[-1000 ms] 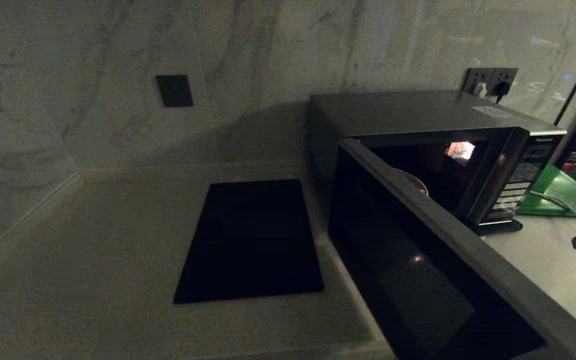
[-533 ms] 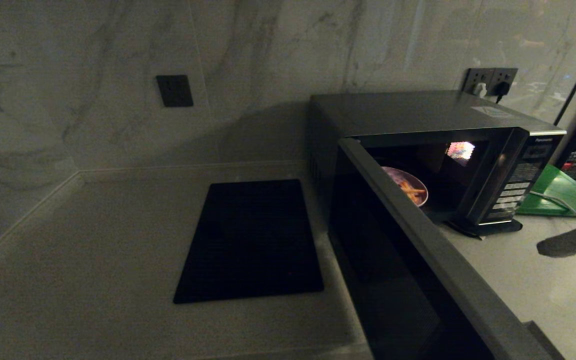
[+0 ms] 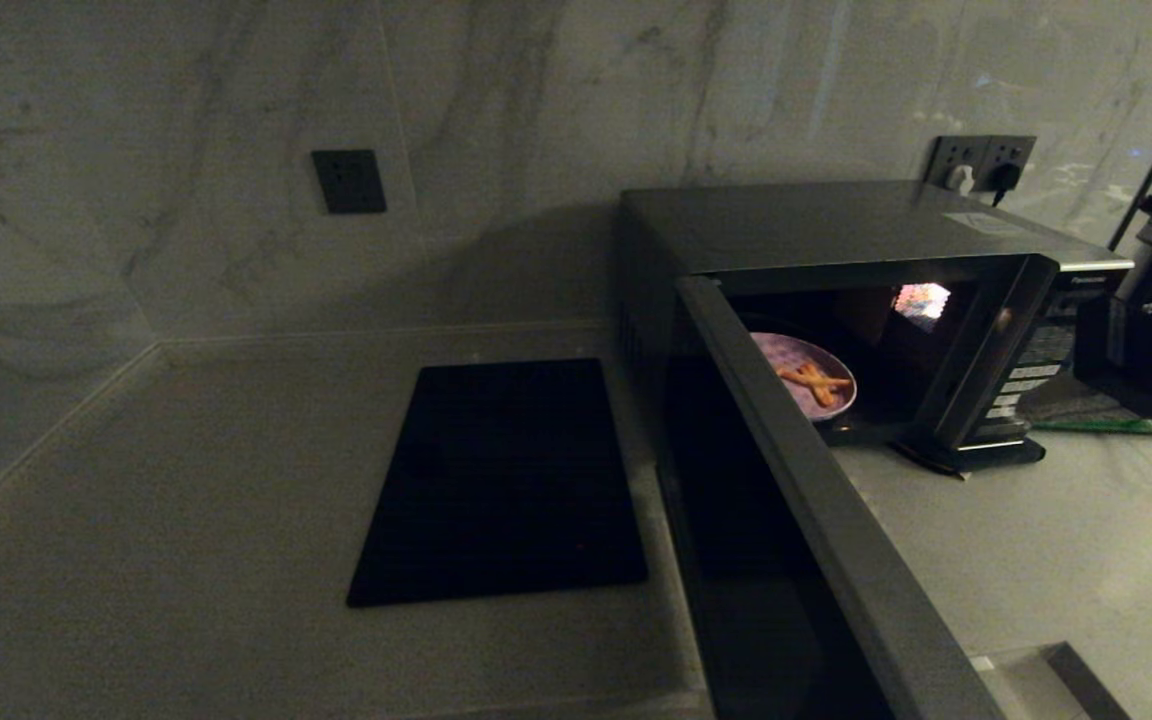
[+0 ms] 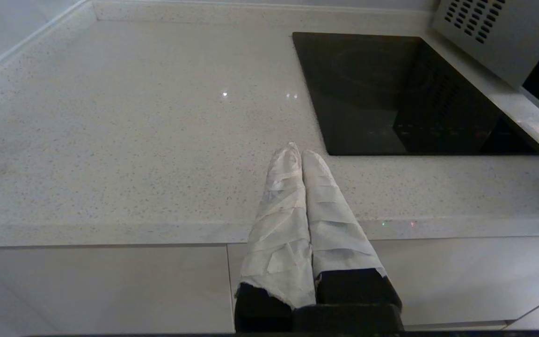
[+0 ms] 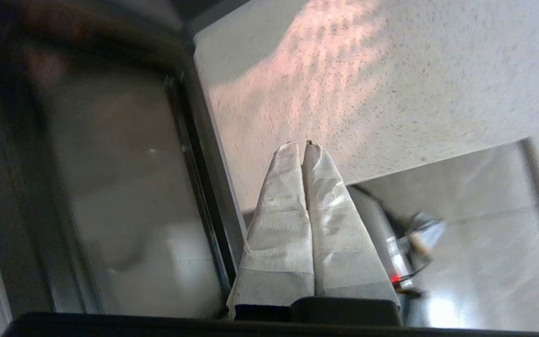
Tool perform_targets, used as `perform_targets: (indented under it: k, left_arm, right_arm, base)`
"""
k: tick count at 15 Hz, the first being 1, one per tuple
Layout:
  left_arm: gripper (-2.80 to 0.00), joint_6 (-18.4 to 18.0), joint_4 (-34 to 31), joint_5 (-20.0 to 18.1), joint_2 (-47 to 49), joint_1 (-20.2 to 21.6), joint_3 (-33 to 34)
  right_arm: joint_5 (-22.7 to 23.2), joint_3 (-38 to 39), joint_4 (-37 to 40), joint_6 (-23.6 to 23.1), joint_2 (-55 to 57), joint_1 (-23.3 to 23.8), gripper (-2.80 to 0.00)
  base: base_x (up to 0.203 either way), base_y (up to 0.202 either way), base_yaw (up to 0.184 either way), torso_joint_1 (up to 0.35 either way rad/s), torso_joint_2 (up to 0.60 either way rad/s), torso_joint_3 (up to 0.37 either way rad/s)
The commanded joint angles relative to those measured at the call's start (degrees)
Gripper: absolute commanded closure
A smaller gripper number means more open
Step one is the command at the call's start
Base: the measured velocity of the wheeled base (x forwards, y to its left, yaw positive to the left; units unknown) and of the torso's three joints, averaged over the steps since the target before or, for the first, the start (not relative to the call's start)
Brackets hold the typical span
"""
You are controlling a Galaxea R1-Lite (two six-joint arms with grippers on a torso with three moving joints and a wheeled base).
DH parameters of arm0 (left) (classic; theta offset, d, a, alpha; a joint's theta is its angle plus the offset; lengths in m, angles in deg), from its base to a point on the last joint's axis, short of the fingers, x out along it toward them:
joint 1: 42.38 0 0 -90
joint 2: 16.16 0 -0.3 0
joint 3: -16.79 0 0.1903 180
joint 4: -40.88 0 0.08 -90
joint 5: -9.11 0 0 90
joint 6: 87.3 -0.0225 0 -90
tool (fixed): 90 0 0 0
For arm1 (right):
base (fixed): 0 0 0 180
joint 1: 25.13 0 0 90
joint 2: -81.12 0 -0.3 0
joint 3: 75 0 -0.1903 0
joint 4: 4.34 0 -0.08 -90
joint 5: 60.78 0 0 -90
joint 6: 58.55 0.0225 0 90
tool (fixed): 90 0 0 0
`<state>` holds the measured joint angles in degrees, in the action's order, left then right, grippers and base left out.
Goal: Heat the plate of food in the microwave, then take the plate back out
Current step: Open the microwave oven, then take the plate out of the microwave
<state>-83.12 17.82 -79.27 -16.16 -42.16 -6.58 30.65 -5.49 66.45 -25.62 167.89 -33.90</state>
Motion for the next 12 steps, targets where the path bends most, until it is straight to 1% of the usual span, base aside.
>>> perform_targets:
  k: [1, 2, 4, 7, 9, 10, 12]
  left_arm:
    - [0.0, 0.0, 0.0, 0.0, 0.1, 0.0, 0.0]
    - [0.0, 0.0, 0.0, 0.0, 0.1, 0.0, 0.0]
    - [0.0, 0.0, 0.0, 0.0, 0.1, 0.0, 0.0]
    - [0.0, 0.0, 0.0, 0.0, 0.1, 0.0, 0.0]
    - [0.0, 0.0, 0.0, 0.0, 0.1, 0.0, 0.0]
    - [0.0, 0.0, 0.0, 0.0, 0.1, 0.0, 0.0]
    - [0.0, 0.0, 0.0, 0.0, 0.0, 0.0, 0.0]
  right_arm:
    - [-0.1, -0.8, -1.5, 4.6, 4.8, 1.0, -1.13]
    - [0.0, -1.0, -3.5, 7.2, 5.9, 1.2, -2.8]
    - [0.2, -1.6, -5.1, 9.4, 7.8, 1.4, -2.8]
    - [0.2, -5.3, -5.7, 16.5, 12.0, 1.3, -2.8]
    - [-0.5, -9.0, -5.7, 22.2, 15.5, 1.3, -2.8]
    - [-1.4, -9.7, -5.7, 23.6, 16.6, 1.3, -2.8]
    - [-3.7, -10.6, -5.7, 24.7, 19.1, 1.3, -2.8]
  base:
    - [0.0, 0.0, 0.0, 0.0, 0.0, 0.0]
    - [0.0, 0.0, 0.0, 0.0, 0.0, 0.0]
    - [0.0, 0.0, 0.0, 0.0, 0.0, 0.0]
    - [0.0, 0.0, 0.0, 0.0, 0.0, 0.0]
    - [0.0, 0.0, 0.0, 0.0, 0.0, 0.0]
    - [0.0, 0.0, 0.0, 0.0, 0.0, 0.0]
    - [0.0, 0.0, 0.0, 0.0, 0.0, 0.0]
